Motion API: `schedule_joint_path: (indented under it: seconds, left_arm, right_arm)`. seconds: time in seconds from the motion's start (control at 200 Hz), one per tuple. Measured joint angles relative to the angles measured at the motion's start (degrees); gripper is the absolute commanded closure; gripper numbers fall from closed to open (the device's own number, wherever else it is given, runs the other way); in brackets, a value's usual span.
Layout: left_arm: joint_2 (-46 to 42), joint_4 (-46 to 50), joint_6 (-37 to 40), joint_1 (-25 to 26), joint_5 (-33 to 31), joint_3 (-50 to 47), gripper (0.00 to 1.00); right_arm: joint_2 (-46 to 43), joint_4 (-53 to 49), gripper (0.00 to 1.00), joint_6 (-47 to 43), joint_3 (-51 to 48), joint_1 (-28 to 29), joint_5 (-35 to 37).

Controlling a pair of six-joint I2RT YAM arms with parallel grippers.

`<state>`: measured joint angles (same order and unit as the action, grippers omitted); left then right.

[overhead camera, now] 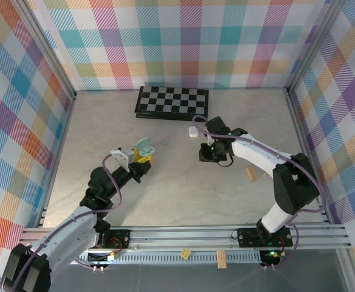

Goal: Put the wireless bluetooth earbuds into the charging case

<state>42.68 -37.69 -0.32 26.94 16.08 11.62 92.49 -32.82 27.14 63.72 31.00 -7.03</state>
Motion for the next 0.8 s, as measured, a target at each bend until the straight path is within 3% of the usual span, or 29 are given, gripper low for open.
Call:
schedule_joint_path:
  seconds: [0.38, 0.8]
  left_arm:
    - [14.03, -6.21, 7.10, 10.67, -0.35, 3.28, 0.71]
    - [31.56, -22.21, 7.82, 12.92, -6.08, 8.24, 0.71]
  right_arm:
    - [-9.25, 5.40, 0.77, 6.45, -3.43, -3.76, -15.04]
    - [-18.27, 10.78, 0.77, 15.87, -5.01, -4.00, -22.86]
